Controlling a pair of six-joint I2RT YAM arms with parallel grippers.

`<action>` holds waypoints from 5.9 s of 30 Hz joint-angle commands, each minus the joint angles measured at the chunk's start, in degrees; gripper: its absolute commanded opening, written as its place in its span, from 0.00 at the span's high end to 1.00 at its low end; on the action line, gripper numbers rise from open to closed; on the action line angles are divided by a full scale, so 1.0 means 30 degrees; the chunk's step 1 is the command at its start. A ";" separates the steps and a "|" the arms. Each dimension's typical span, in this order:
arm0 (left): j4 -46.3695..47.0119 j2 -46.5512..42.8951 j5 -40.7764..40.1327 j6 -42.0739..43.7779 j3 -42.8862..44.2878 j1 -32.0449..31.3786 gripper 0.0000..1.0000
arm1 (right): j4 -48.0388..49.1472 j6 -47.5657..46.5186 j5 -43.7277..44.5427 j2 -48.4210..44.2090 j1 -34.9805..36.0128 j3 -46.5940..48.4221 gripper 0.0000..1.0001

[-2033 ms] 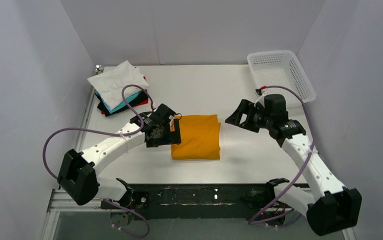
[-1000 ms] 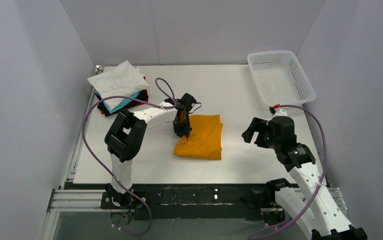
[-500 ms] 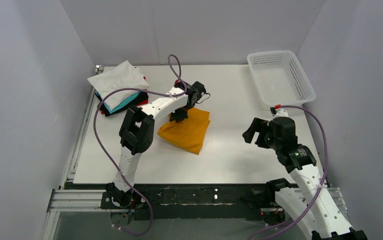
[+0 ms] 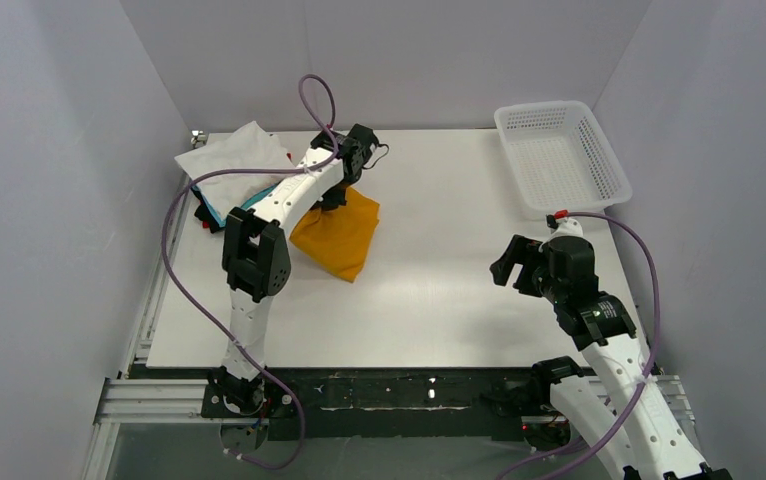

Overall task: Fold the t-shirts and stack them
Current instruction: Put the neatly folded tshirt into the corner of the board with the left arm, then smooth out wrinkles on the folded tshirt, then reset both arms

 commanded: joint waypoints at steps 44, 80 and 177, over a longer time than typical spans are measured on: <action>0.5001 -0.0749 1.1594 -0.1609 0.8309 1.1649 1.00 | -0.0552 0.0323 0.1717 0.3240 -0.0050 -0.0304 0.14; 0.3873 0.1810 1.9830 0.2437 0.3078 1.8069 0.85 | -0.1441 0.0899 0.2352 0.6627 -0.0070 0.0802 0.16; -0.2749 -3.0685 0.9791 -0.3744 -2.1549 0.6959 0.02 | 0.0183 0.2277 0.1471 0.0059 -0.0083 -0.0535 0.14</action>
